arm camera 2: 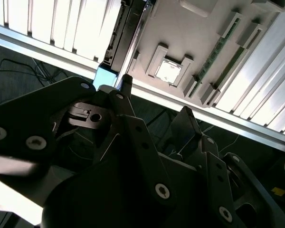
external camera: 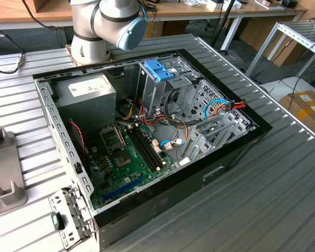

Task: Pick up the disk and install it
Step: 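Pick up the disk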

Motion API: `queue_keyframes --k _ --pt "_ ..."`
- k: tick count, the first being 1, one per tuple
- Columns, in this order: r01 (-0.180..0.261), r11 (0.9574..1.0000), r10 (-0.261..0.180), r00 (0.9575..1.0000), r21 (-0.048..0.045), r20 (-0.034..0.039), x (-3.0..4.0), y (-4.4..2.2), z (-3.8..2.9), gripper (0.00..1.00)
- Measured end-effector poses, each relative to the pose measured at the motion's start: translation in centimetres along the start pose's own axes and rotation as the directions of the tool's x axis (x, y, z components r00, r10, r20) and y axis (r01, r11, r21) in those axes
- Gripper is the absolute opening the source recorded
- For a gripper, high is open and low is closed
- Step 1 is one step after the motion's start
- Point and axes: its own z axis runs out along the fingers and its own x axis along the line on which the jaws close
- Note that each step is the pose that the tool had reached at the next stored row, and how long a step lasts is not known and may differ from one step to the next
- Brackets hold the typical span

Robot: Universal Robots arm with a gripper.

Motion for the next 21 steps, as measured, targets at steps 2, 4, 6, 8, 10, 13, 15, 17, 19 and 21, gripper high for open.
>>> queue_keyframes --k 2,4,6,8,10,13,15,17,19,21 --pt "0.0 1.0 0.0 1.0 0.0 0.0 0.0 0.0 0.04 0.6" --pt "0.0 1.0 0.0 1.0 0.0 0.0 -0.01 0.0 0.08 0.6" --pt "0.0 1.0 0.0 1.0 0.0001 0.0001 -0.03 0.0 0.12 0.6" --pt "0.0 1.0 0.0 1.0 0.0 0.0 -0.1 0.01 0.17 0.6" --pt "0.0 1.0 0.0 1.0 -0.0001 0.0 -0.18 0.02 0.2 0.6" --pt "0.0 1.0 0.0 1.0 0.0 0.0 -0.38 0.05 0.26 0.6" --pt "0.0 1.0 0.0 1.0 -0.0001 -0.0001 -0.69 0.1 0.33 0.6" --pt "0.0 1.0 0.0 1.0 0.0 0.0 -0.98 0.14 0.42 0.6" --pt "0.0 1.0 0.0 1.0 0.0001 0.0001 -1.15 0.17 0.57 0.6" --pt "0.0 1.0 0.0 1.0 0.0001 0.0001 -1.22 0.17 0.66 0.6"
